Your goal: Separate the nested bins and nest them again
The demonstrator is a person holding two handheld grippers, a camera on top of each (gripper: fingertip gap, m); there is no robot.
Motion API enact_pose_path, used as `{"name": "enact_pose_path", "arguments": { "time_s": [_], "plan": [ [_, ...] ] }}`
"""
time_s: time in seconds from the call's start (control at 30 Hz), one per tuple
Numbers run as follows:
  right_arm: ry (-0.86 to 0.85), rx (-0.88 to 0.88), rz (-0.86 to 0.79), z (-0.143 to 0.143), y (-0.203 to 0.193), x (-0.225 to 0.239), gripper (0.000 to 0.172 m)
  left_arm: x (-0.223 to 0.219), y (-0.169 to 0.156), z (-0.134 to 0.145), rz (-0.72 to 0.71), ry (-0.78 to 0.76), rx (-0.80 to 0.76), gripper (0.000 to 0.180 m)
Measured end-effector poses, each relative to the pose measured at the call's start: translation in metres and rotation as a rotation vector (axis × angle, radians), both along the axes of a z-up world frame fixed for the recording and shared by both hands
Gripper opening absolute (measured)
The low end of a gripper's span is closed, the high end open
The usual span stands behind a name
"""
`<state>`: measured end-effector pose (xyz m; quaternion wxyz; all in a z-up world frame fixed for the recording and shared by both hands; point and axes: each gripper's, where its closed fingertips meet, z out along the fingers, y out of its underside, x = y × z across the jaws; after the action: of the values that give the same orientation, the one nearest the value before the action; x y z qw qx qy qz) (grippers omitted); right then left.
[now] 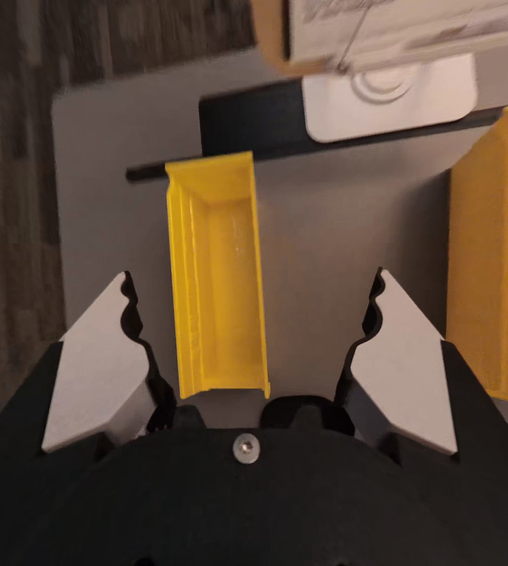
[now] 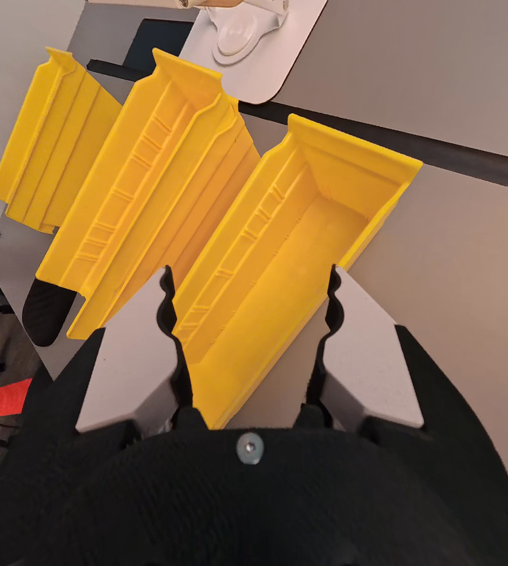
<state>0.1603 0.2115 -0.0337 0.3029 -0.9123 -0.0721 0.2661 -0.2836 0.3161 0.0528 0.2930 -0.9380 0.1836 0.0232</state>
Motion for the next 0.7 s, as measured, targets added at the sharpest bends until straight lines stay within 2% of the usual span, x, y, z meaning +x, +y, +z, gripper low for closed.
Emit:
{"name": "enact_pose_path", "arguments": {
  "time_s": [0.1, 0.23, 0.33, 0.5, 0.7],
  "plan": [
    [-0.012, 0.004, -0.005, 0.000, 0.001, 0.000, 0.101, -0.037, -0.005, -0.050, 0.073, -0.038, -0.134, 0.152],
    [-0.003, 0.041, -0.025, 0.009, 0.004, 0.002, 0.101, -0.064, -0.008, -0.091, 0.103, -0.039, -0.191, 0.152],
    [0.006, 0.066, -0.041, 0.016, 0.004, 0.006, 0.101, -0.068, -0.010, -0.112, 0.119, -0.070, -0.237, 0.154],
    [0.008, 0.086, -0.061, 0.022, 0.003, 0.013, 0.101, -0.077, -0.010, -0.134, 0.118, -0.008, -0.286, 0.155],
    [0.004, 0.066, -0.066, 0.016, 0.004, 0.016, 0.101, -0.074, -0.013, -0.161, 0.110, -0.001, -0.393, 0.158]
  ]
}}
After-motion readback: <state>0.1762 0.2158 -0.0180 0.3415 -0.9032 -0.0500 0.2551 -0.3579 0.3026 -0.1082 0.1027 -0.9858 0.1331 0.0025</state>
